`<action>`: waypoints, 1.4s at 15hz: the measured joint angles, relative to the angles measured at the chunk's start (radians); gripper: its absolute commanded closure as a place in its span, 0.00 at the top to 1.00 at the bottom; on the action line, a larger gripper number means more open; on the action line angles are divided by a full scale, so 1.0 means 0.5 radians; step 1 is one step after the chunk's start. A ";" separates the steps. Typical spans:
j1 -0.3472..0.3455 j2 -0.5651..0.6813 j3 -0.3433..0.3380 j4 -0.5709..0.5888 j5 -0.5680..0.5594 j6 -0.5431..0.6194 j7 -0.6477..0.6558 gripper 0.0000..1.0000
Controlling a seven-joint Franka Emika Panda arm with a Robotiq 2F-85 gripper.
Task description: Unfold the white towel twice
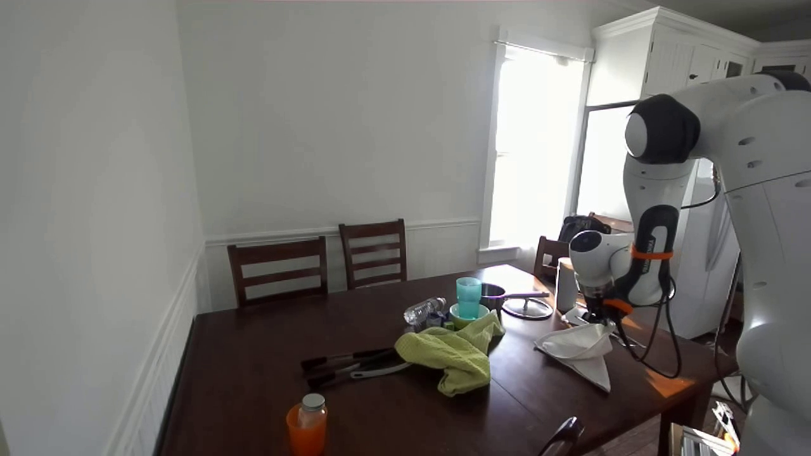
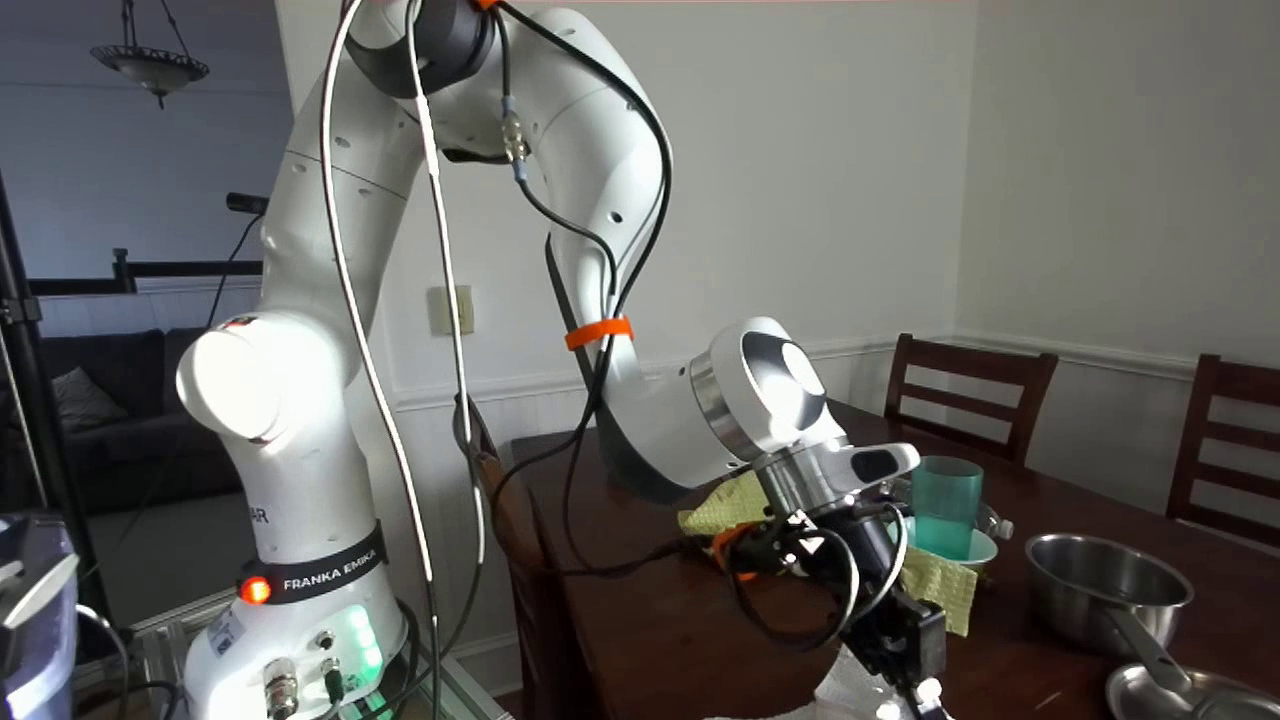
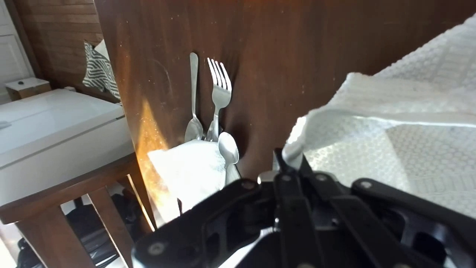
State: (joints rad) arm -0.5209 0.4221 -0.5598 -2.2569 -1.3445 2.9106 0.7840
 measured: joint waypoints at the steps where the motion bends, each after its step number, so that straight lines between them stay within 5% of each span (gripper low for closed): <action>1: -0.012 0.045 0.008 0.046 0.042 0.011 0.003 0.03; 12: -0.027 0.191 0.026 0.192 0.146 0.028 0.046 0.01; 21: -0.028 0.543 0.048 0.672 0.334 0.028 0.326 0.01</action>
State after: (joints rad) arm -0.5347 0.6934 -0.5361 -1.9210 -1.1773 2.9244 0.9469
